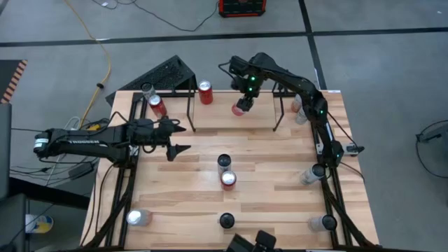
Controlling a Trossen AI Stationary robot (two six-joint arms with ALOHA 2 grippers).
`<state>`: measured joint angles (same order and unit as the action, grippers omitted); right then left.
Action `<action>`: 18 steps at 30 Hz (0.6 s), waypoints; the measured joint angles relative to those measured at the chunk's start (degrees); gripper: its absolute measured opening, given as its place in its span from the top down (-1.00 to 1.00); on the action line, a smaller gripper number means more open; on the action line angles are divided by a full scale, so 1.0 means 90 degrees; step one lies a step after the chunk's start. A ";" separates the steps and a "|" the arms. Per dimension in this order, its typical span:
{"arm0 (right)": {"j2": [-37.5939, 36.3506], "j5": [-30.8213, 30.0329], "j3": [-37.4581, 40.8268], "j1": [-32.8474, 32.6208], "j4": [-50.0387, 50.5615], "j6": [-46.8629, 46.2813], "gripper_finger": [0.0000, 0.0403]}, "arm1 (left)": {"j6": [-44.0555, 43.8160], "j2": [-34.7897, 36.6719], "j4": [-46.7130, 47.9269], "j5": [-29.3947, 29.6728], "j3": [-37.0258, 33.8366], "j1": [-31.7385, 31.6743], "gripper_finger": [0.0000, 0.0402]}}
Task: Place canned beverage on shelf
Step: Put the pink white soda can on the shelf
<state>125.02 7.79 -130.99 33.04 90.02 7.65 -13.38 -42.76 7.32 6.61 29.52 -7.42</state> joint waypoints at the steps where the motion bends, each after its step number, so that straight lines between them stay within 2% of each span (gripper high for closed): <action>1: -0.0009 -0.0016 0.0029 -0.0003 0.0019 -0.0006 -0.42 | -0.0040 0.0000 0.0028 -0.0008 0.0000 0.0000 -0.96; 7: -0.0020 -0.0022 0.0067 -0.0038 -0.0005 -0.0009 -0.42 | -0.0029 0.0000 -0.0028 -0.0012 0.0000 0.0000 -0.96; 18: -0.0144 -0.0208 0.0640 -0.0228 -0.0010 -0.0179 -0.42 | 0.0024 0.0002 -0.0070 0.0004 0.0000 0.0000 -0.96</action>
<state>123.72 5.92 -125.23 30.99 89.94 6.04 -13.17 -42.74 6.70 6.64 29.52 -7.42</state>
